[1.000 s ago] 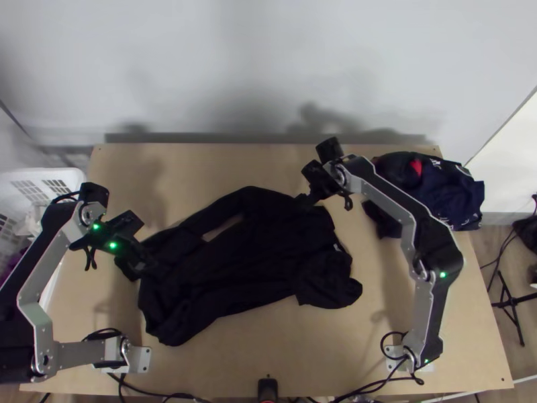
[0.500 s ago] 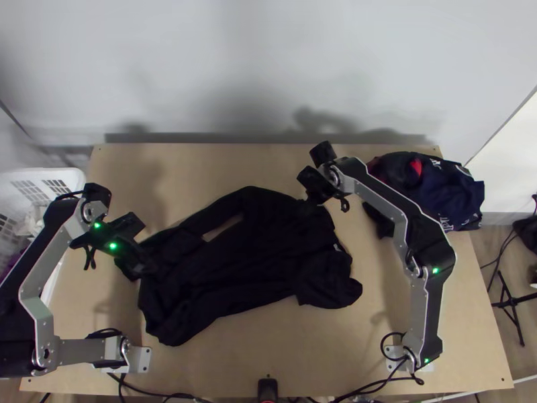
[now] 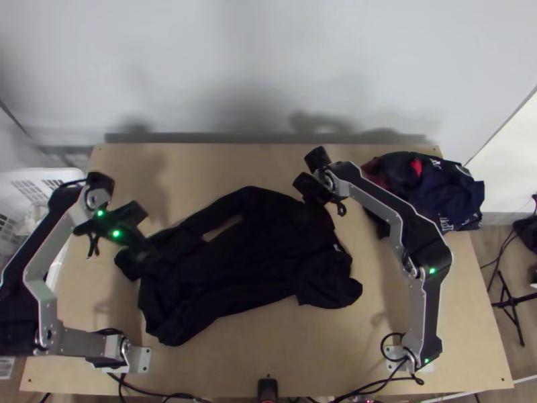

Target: Fold the t-shirt

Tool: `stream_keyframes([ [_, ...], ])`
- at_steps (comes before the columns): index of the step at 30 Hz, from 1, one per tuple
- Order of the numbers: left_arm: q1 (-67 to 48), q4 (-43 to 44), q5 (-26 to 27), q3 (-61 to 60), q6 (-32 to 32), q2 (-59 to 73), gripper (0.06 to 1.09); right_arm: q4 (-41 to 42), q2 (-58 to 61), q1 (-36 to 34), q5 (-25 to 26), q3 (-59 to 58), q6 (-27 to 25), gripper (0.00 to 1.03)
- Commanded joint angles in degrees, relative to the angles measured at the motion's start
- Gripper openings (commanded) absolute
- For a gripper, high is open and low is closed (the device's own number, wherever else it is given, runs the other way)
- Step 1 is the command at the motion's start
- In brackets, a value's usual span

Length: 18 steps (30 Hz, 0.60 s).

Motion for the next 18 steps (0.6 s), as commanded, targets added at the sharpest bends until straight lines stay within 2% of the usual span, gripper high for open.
stream_keyframes([
  [1, -5.7, 0.5, 1.4, 5.0, -2.7, 6.2, 0.98, -0.5, 0.3, 1.4, 0.0, -0.4, -0.1, 0.87],
  [4, -6.9, -0.2, 1.7, 4.5, -2.6, 6.5, 0.98, -0.7, 0.3, 1.6, 0.0, -0.3, 0.0, 0.86],
  [6, -7.6, -1.0, 2.2, 4.5, -2.4, 6.4, 0.98, -0.7, 0.4, 1.3, 0.0, -0.4, 0.0, 0.81],
  [11, -9.0, -0.8, 3.1, 4.0, -2.2, 7.8, 0.97, -0.7, 0.7, 1.0, 0.0, -0.3, -0.1, 0.81],
  [14, -10.0, 0.7, 3.1, 4.3, -3.3, 9.0, 0.89, -0.7, 0.7, 1.2, 0.0, -0.1, 0.0, 0.78],
  [16, -10.6, 1.2, 3.1, 4.2, -3.3, 9.4, 0.88, -0.7, 0.7, 1.3, 0.0, -0.1, 0.0, 0.78],
  [18, -11.0, 2.4, 3.0, 3.8, -3.4, 9.6, 0.85, -0.7, 0.7, 1.5, -0.1, 0.0, 0.0, 0.73],
])
